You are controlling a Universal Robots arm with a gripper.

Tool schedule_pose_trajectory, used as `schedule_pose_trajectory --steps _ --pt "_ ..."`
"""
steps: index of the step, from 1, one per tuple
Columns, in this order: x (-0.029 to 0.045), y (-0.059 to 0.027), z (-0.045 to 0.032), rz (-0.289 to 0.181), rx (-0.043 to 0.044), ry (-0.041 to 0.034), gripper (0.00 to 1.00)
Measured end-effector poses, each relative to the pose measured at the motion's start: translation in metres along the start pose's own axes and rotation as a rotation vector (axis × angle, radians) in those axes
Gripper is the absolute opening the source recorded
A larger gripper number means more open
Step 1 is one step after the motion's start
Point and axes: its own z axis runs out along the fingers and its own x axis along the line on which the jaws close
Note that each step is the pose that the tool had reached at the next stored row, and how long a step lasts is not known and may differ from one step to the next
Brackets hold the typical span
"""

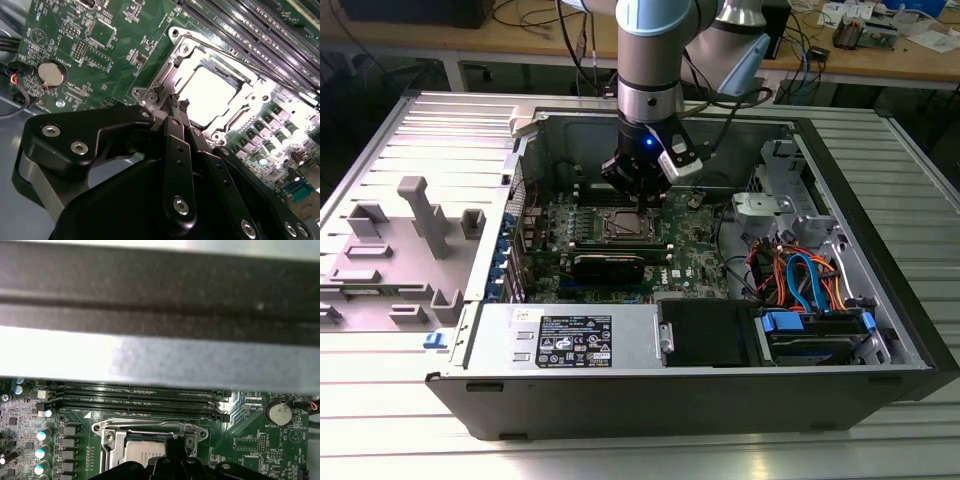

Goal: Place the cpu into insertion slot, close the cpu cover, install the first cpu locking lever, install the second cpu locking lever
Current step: 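Install the second cpu locking lever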

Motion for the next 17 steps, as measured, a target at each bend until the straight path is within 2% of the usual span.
schedule_pose_trajectory --steps 5,17 --pt "0.0003 -0.0059 0.0001 0.000 0.0000 -0.0001 0.11" --pt "0.0018 -0.0282 0.0003 0.000 0.0000 0.0000 0.11"
